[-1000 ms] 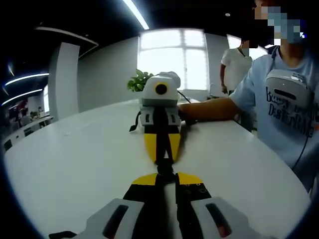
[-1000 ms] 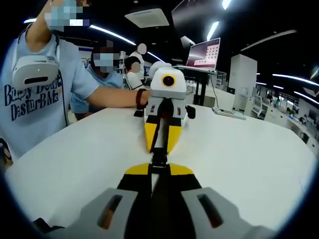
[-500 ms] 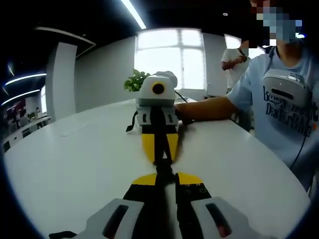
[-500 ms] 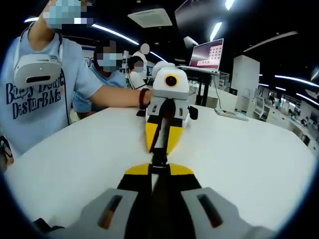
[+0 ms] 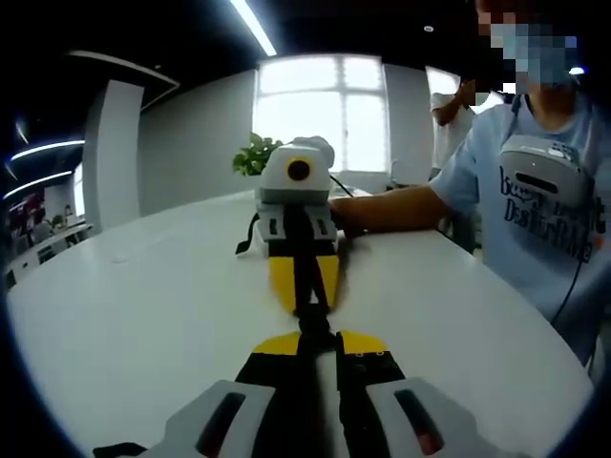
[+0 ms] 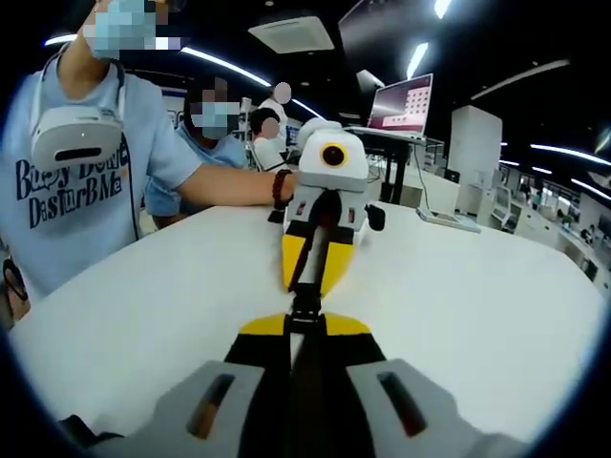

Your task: Snap the two parts of the plastic buckle together until the buckle closes and remains connected.

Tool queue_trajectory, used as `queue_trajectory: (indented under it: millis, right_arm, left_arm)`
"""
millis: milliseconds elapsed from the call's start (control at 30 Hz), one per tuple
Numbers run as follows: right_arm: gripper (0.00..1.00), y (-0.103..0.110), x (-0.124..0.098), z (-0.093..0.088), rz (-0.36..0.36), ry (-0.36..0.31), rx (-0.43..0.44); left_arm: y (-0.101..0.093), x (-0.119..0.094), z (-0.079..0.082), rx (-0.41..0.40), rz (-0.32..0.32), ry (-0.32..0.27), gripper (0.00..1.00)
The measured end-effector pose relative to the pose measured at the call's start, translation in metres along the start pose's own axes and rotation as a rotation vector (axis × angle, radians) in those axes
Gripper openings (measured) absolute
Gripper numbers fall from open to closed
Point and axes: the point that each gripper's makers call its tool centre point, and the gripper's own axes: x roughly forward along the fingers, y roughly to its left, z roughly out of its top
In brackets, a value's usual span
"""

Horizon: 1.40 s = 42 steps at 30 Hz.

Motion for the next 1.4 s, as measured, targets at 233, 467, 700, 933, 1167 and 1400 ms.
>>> queue_trajectory:
  millis: [233, 467, 700, 933, 1167, 1400]
  right_arm:
    - [0.09, -0.001, 0.0, 0.0, -0.003, 0.002, 0.001]
    - [0.09, -0.009, -0.001, -0.003, -0.025, 0.006, 0.02]
    - [0.1, -0.018, -0.003, -0.007, -0.053, 0.013, 0.054]
    - [0.1, -0.024, -0.005, -0.009, -0.065, 0.014, 0.057]
    - [0.1, -0.024, -0.004, -0.01, -0.053, 0.013, 0.046]
    - [0.09, -0.021, -0.002, -0.01, -0.046, 0.011, 0.029]
  left_arm:
    - [0.001, 0.001, 0.0, 0.006, 0.001, -0.003, 0.11]
    - [0.005, 0.001, 0.0, -0.006, 0.04, -0.008, 0.12]
    - [0.008, 0.0, -0.001, -0.027, 0.061, -0.009, 0.16]
    - [0.01, -0.001, -0.003, -0.03, 0.08, -0.011, 0.12]
    - [0.009, -0.002, -0.004, -0.025, 0.069, -0.008, 0.11]
    - [0.008, -0.003, -0.004, -0.012, 0.057, -0.006, 0.1]
